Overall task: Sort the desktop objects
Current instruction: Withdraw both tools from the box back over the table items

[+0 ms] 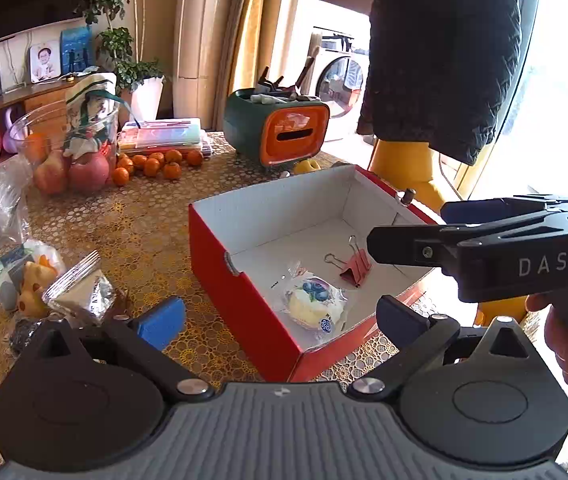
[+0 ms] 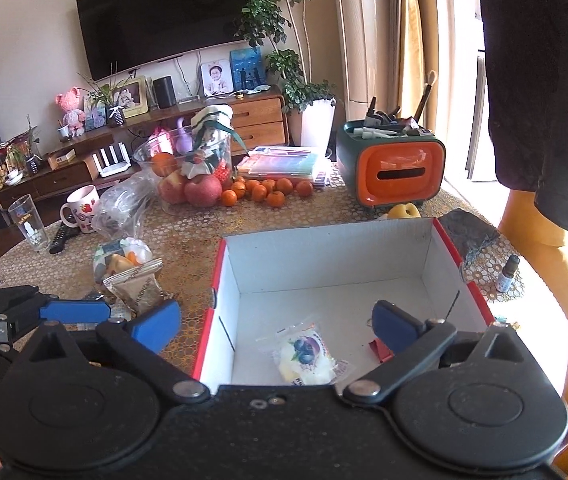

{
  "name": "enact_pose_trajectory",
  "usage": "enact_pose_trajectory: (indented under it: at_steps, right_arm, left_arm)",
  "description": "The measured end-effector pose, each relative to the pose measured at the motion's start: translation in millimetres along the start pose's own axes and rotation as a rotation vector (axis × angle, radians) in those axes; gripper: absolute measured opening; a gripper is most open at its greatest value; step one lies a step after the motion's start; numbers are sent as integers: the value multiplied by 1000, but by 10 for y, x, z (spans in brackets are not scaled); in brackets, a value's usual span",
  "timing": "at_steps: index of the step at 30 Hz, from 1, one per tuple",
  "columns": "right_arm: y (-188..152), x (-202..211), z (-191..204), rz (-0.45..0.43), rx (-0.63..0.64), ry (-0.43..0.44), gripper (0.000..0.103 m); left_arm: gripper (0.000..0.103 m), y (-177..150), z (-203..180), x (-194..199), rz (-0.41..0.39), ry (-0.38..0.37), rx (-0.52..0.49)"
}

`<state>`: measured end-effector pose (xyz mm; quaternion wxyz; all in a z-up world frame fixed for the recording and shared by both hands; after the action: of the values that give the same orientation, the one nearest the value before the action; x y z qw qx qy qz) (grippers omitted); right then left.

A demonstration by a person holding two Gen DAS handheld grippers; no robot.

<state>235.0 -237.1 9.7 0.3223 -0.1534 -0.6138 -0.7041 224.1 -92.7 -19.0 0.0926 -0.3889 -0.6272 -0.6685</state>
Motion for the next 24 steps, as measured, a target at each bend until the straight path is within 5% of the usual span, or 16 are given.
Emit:
enact_pose_trajectory:
  at_steps: [10, 24]
  right_arm:
    - [-152, 35, 607, -29, 76, 38, 102]
    - [-406, -312, 1142, 6, 95, 58, 102]
  left_arm:
    - [103, -278, 417, 488, -75, 75, 38]
    - [103, -865, 1114, 658, -69, 208, 89]
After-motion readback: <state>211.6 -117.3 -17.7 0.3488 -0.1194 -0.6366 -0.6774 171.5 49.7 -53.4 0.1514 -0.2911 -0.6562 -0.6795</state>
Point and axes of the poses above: each gripper's, at about its wrist camera, not at the fingertips, and x roughly against the way its jaws point, z to its left, y to its top, the point moved 8 cm from there along -x, roughly the way its jaws point, and after that the axes turned 5 degrees about -x, right-handed, at the moved point
